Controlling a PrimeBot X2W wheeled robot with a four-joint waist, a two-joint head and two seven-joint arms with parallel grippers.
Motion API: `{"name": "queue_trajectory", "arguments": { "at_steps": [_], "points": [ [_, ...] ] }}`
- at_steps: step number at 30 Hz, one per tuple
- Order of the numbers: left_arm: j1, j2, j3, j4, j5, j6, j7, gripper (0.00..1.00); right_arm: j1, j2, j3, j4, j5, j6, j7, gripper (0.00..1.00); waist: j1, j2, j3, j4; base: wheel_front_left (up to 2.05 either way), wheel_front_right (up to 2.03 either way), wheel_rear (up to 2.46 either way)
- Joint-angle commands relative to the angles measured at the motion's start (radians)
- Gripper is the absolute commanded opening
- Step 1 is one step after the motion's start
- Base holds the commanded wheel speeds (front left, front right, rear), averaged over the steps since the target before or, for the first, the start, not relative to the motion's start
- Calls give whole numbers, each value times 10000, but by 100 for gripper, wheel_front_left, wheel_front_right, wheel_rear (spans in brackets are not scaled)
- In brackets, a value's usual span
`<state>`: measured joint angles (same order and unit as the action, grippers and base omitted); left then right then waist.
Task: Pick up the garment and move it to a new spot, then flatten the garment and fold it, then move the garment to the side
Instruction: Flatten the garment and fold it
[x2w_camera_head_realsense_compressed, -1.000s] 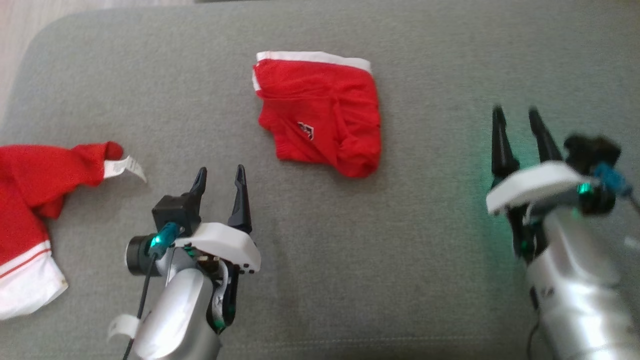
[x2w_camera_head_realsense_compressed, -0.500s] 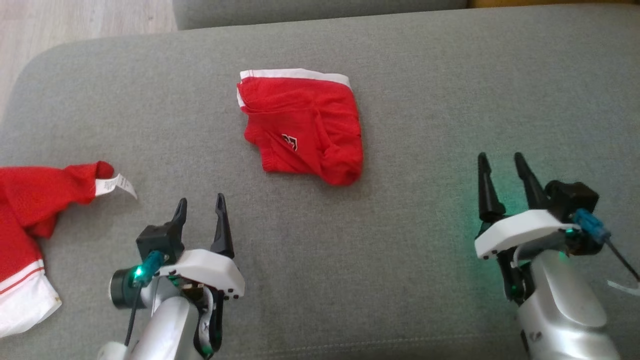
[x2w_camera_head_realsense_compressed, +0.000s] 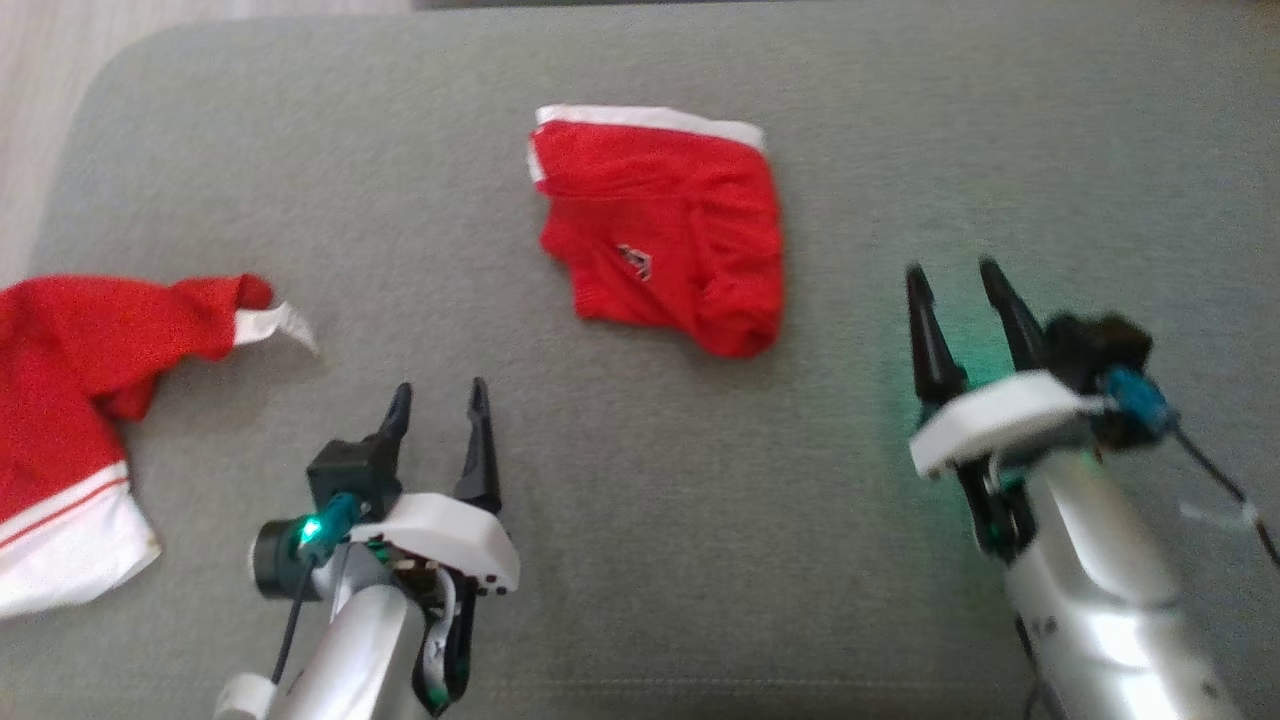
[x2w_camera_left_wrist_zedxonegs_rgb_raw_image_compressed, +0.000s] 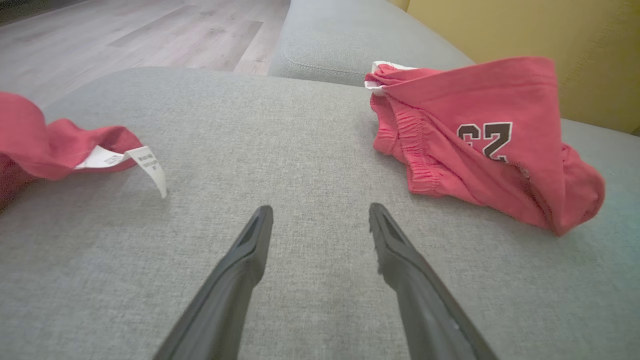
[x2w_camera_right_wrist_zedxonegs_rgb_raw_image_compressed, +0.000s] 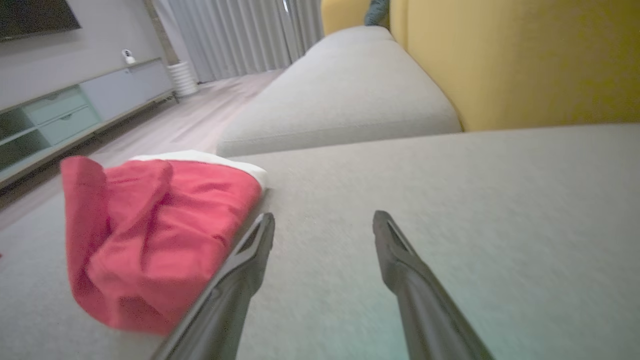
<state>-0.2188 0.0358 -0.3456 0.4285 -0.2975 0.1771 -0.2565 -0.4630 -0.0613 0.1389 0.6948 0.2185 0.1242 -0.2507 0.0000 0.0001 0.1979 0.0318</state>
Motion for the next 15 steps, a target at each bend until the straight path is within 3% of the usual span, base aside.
{"name": "queue_trajectory", "arguments": {
  "at_steps": [1, 11, 13, 15],
  "points": [
    [-443, 145, 222, -318, -53, 22, -53, 100, -594, 109, 336, -245, 51, 65, -110, 100, 0, -1, 311, 405, 0, 0, 0],
    [-577, 145, -439, -355, -404, 79, -53, 100, -2435, 110, 922, 1514, 135, 65, -110, 100, 0, -1, 763, 1656, 0, 0, 0],
    [-613, 145, -547, -386, -509, 102, -53, 100, -2753, 110, 846, 1971, -29, 65, -110, 5, 0, -1, 856, 1822, 0, 0, 0],
    [-668, 145, -681, -434, -557, 114, -53, 100, -3022, 106, 818, 2377, -209, 65, -110, 0, 0, -1, 949, 1954, 0, 0, 0]
  ]
}}
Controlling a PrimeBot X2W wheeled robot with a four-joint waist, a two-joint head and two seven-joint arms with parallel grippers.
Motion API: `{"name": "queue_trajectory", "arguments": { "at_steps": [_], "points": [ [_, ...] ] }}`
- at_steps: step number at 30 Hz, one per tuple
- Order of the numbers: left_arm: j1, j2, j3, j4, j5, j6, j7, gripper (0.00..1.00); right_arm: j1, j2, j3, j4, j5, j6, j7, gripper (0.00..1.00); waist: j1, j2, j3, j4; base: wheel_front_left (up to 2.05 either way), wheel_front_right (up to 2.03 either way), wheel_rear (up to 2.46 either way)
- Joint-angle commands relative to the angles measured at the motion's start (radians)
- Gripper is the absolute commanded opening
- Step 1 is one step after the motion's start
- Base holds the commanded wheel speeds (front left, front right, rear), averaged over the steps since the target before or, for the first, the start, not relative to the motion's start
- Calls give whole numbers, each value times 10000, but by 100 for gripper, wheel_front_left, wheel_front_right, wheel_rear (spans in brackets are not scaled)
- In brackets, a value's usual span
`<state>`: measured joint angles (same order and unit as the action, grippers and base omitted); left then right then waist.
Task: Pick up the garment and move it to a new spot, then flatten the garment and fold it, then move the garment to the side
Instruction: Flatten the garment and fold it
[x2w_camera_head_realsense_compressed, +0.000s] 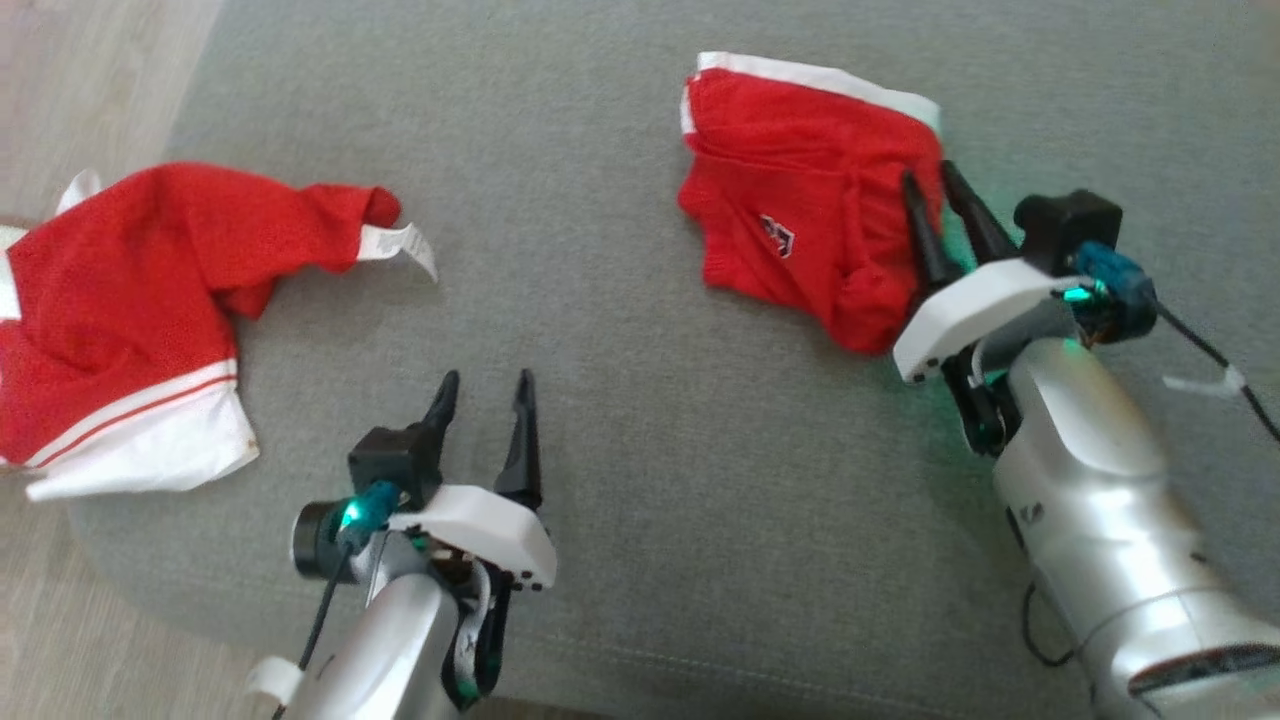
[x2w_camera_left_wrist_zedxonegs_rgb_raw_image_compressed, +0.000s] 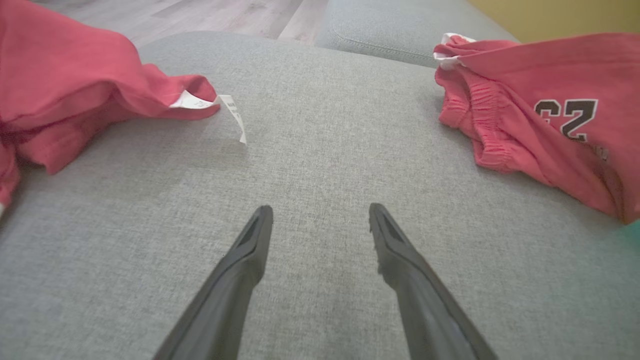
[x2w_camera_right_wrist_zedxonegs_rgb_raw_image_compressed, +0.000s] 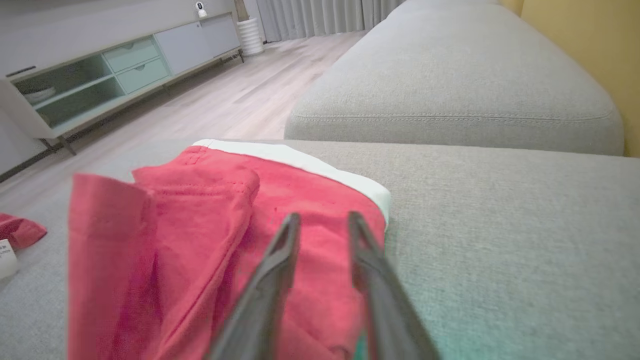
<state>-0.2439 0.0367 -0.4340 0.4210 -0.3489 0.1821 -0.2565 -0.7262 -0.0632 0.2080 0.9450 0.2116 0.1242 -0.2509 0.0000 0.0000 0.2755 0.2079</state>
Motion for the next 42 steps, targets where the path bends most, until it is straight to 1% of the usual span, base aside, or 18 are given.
{"name": "queue_trajectory", "arguments": {
  "at_steps": [1, 6, 12, 18, 19, 22, 27, 30, 32, 37, 40, 42],
  "points": [
    [-455, 135, 131, -387, -70, 74, -53, 100, -521, 121, 155, 26, -258, 65, -108, 0, 0, 0, 227, 248, 0, 0, 0],
    [-621, 135, -154, -492, -197, 91, -53, 100, -1020, 57, 133, 655, -467, 65, -108, 0, 0, 0, 456, 444, 0, 0, 0],
    [-786, 135, -384, -523, -298, 99, -53, 100, -1294, 77, 863, 1144, -324, 65, -108, 0, 0, 0, 620, 545, 0, 0, 0],
    [-824, 135, -395, -512, -378, 125, -53, 100, -1277, 111, 2449, 792, 326, 65, -109, 0, 0, 0, 653, 514, 0, 0, 0],
    [-824, 135, -395, -512, -378, 125, -53, 100, -1277, 111, 2449, 792, 326, 65, -109, 0, 0, 0, 653, 514, 0, 0, 0],
    [-818, 135, -343, -474, -382, 125, -53, 100, -1146, 118, 3588, 461, 779, 65, -109, 0, 0, 0, 579, 475, 0, 0, 0],
    [-716, 135, -199, -423, -332, 117, -53, 100, -922, 105, 5617, -133, 1840, 65, 76, 0, 0, 0, 367, 342, 0, 0, 0],
    [-651, 135, -116, -407, -299, 118, -53, 100, -787, 19, 6503, -345, 2613, 65, 369, 0, 0, 0, 193, 221, 0, 0, 0],
    [-618, 135, -51, -424, -241, 125, -53, 100, -753, -96, 6855, -524, 3099, 65, 327, 0, 0, 0, 72, 88, 0, 0, 0],
    [-530, 135, 160, -332, -63, 87, -53, 100, -607, -276, 6786, -873, 4017, 65, 8, 0, 0, 0, -253, -441, 0, 0, 0],
    [-466, 135, 417, -333, 4, 136, -53, 100, -464, -356, 6207, -1013, 4340, 65, -87, 0, 0, 0, -450, -878, 0, 0, 0],
    [-408, 135, 611, -329, 75, 169, -53, 100, -347, -444, 5567, -1239, 4310, 65, -100, 0, 0, 0, -548, -1185, 0, 0, 0]
  ]
}}
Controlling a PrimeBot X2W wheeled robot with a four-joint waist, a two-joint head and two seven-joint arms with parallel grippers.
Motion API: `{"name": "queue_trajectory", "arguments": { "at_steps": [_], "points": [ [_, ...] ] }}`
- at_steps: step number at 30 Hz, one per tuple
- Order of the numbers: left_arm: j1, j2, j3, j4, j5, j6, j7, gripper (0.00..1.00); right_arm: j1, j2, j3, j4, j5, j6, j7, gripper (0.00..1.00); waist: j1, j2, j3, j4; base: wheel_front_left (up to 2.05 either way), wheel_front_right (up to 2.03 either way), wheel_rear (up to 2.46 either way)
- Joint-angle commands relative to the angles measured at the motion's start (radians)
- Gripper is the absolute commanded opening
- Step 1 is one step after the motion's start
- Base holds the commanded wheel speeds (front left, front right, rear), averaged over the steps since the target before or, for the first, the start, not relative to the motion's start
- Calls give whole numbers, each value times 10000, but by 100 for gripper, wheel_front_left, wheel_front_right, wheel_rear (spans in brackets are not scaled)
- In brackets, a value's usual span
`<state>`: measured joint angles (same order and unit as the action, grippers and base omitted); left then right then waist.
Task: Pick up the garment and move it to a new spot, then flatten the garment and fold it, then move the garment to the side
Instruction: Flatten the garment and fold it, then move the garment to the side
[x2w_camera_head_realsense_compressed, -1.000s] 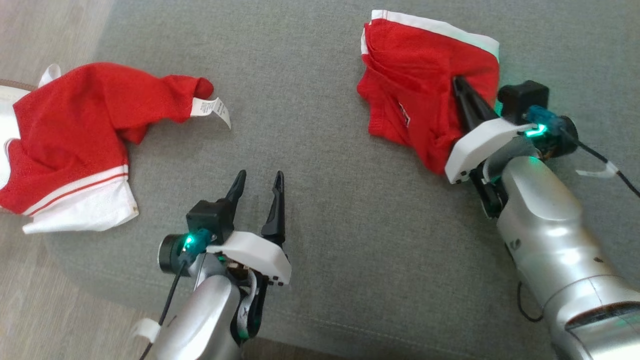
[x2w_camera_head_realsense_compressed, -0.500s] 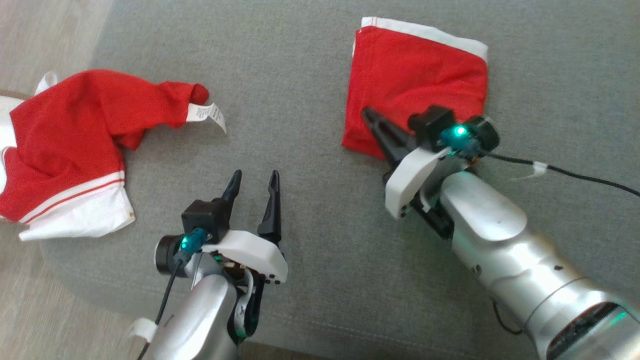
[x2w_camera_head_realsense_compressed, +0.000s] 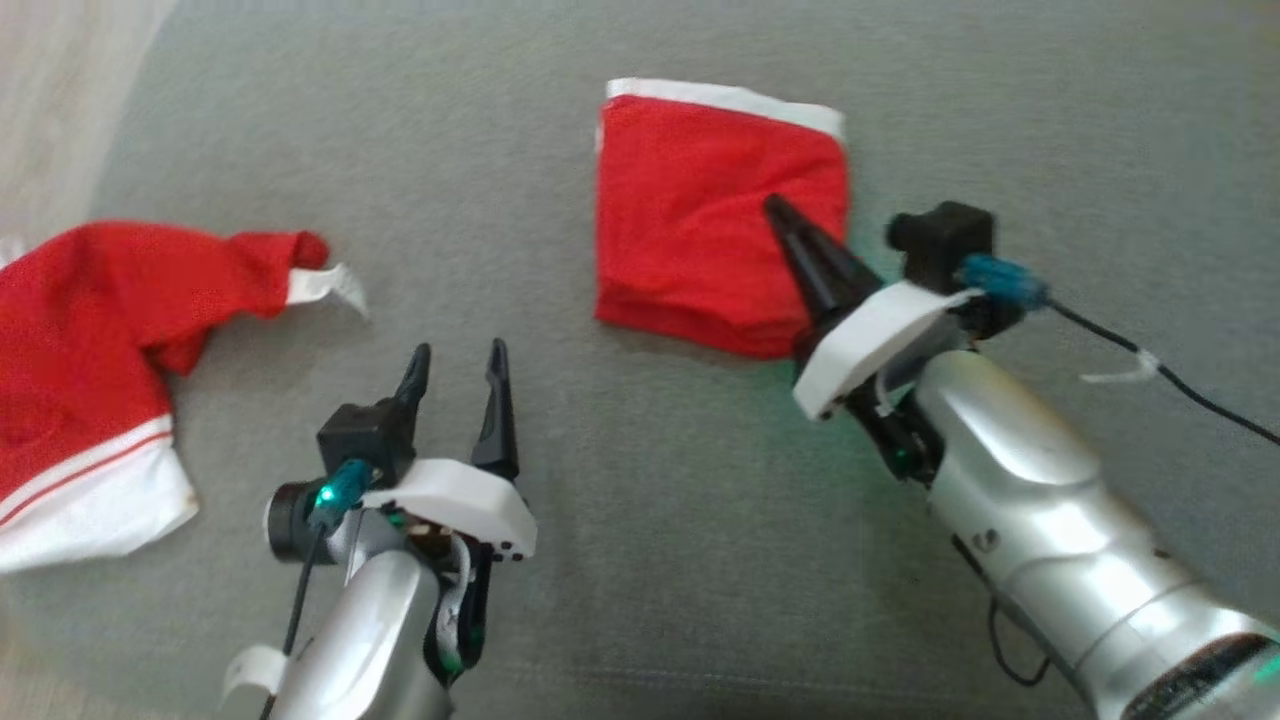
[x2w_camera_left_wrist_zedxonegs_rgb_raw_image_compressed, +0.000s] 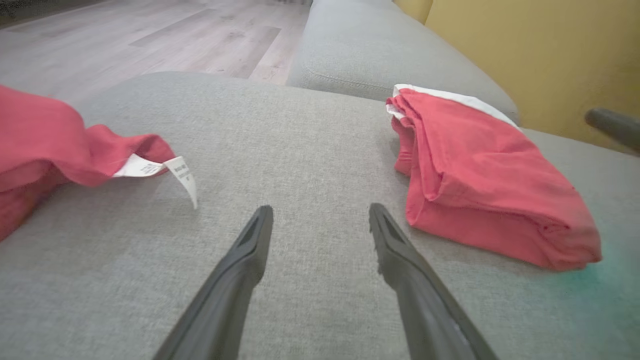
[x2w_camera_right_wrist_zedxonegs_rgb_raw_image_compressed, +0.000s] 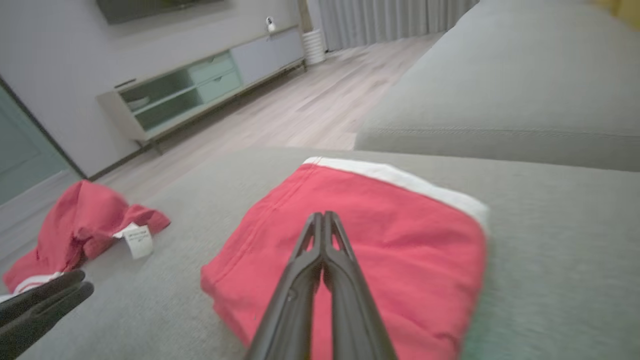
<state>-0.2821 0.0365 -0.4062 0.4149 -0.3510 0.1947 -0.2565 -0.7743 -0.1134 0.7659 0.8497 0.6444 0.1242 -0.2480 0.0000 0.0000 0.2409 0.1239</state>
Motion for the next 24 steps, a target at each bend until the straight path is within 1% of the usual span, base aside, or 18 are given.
{"name": "queue_trajectory", "arguments": {
  "at_steps": [1, 4, 8, 9, 10, 11, 16, 19, 22, 24],
  "points": [
    [6, 137, 442, -263, 128, 50, -53, 100, 237, 2, -353, -424, -152, 65, -131, 0, 0, 0, -245, -494, 0, 0, 0],
    [94, 137, 776, -220, 134, 33, -53, 100, 818, -104, -1564, -846, -727, 65, -133, 0, 0, 0, -388, -827, 0, 0, 0],
    [219, 137, 1146, -152, 248, -12, -53, 100, 1794, -63, -3117, -1268, -1564, 65, -135, 0, 0, 0, -584, -1185, 0, 0, 0],
    [258, 137, 1235, -128, 291, -26, -53, 100, 2025, -22, -3534, -1346, -1780, 65, -135, 3, 0, 0, -630, -1267, 0, 0, 0],
    [299, 137, 1304, -91, 351, -39, -53, 100, 2252, 31, -3915, -1435, -2008, 65, -135, 54, 0, 0, -674, -1332, 0, 0, 0],
    [339, 137, 1366, -60, 404, -53, -53, 100, 2470, 95, -4262, -1560, -2240, 65, -136, 100, 0, 0, -719, -1391, 0, 0, 0],
    [546, 137, 1640, 79, 609, -100, -53, 100, 3535, 413, -6092, -2012, -3224, 65, -136, 100, 0, 0, -912, -1549, 0, 0, 0],
    [657, 137, 1832, 189, 811, -150, -53, 100, 4235, 588, -7004, -2321, -3701, 65, -136, 100, 0, 0, -1066, -1579, 0, 0, 0],
    [726, 137, 1899, 205, 874, -175, -53, 100, 4464, 616, -7210, -2429, -3874, 65, -136, 100, 0, 0, -1146, -1579, 0, 0, 0],
    [803, 137, 1953, 204, 928, -197, -53, 100, 4642, 624, -7242, -2491, -3770, 65, -137, 100, 0, 0, -1240, -1567, 0, 0, 0]
  ]
}}
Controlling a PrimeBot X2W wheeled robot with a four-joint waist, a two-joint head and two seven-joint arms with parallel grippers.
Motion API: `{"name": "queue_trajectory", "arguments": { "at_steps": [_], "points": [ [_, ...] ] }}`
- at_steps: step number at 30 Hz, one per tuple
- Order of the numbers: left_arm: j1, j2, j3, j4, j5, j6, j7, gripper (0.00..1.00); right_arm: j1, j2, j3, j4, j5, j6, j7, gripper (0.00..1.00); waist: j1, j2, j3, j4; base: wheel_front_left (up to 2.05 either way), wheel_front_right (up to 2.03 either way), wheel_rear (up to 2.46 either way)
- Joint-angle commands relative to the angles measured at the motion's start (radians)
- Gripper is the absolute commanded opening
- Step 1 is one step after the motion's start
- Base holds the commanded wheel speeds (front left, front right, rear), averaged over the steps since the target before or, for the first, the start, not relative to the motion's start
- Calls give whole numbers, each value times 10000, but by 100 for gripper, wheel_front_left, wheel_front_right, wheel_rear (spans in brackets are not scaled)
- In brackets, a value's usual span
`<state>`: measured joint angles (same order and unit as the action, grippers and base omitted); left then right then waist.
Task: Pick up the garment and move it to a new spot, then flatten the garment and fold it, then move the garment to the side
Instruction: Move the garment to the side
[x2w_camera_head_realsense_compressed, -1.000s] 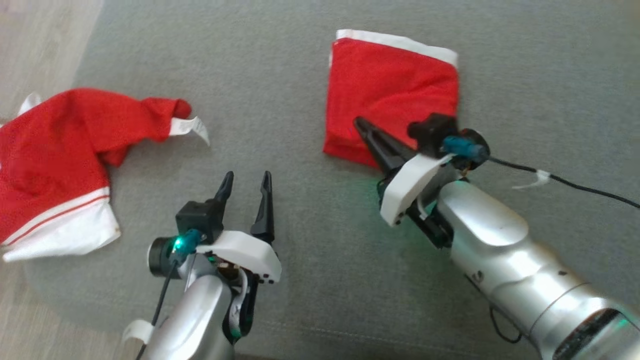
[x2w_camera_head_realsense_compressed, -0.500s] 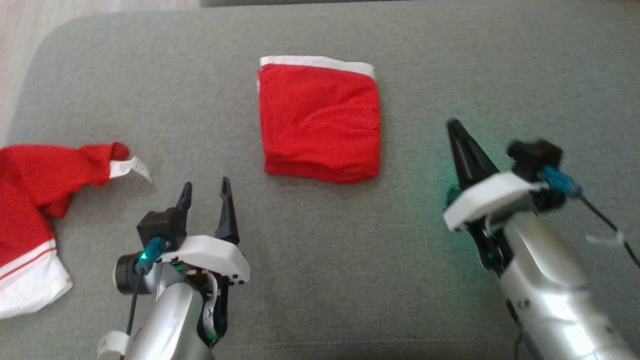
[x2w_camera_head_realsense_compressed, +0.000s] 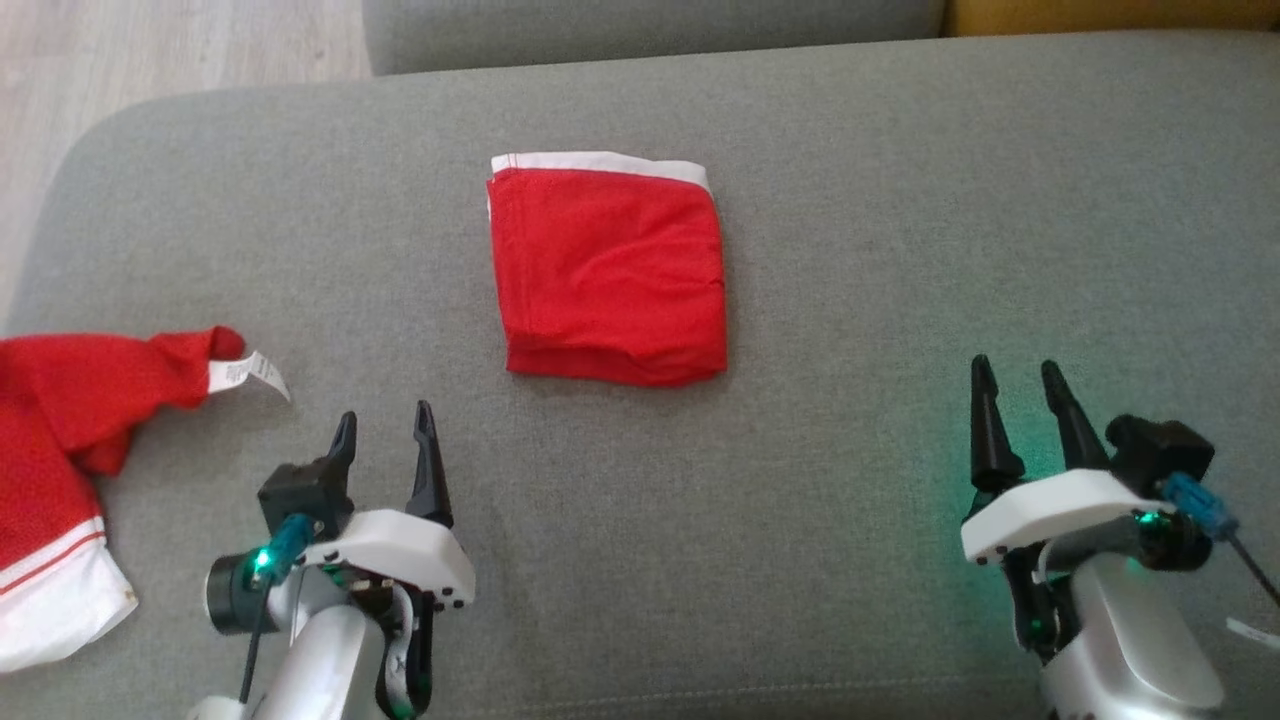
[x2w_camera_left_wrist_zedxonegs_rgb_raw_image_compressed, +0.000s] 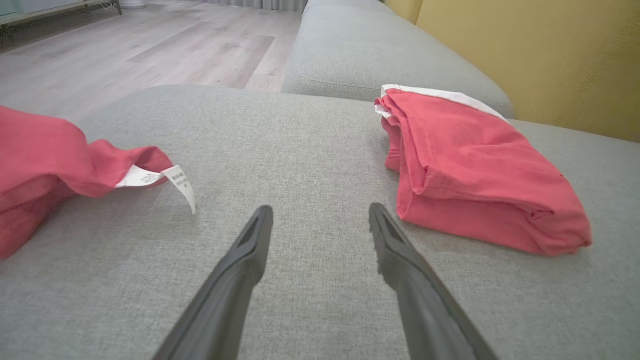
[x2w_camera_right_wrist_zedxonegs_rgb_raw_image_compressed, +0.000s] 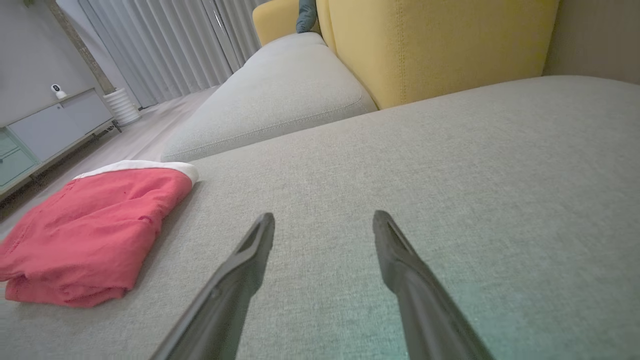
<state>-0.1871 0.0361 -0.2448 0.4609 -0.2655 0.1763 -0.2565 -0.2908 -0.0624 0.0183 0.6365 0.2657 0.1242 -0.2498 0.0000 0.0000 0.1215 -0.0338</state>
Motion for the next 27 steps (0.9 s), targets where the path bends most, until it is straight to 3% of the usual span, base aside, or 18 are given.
{"name": "queue_trajectory", "arguments": {
  "at_steps": [1, 14, 27],
  "points": [
    [-99, 141, 364, -256, 107, -28, -53, 100, -124, 116, 258, -383, 83, 65, -119, 100, 0, 0, -87, 15, 0, 0, 0],
    [3, 141, 283, -443, 233, -125, -53, 100, -285, 120, 827, -313, 215, 65, -120, 100, 0, 0, 120, 324, 0, 0, 0],
    [-717, 141, -887, -723, -183, -165, -53, 100, -3040, 121, 2742, 1625, 501, 65, -22, 100, 0, 0, 1431, 2082, 0, 0, 0]
  ]
}}
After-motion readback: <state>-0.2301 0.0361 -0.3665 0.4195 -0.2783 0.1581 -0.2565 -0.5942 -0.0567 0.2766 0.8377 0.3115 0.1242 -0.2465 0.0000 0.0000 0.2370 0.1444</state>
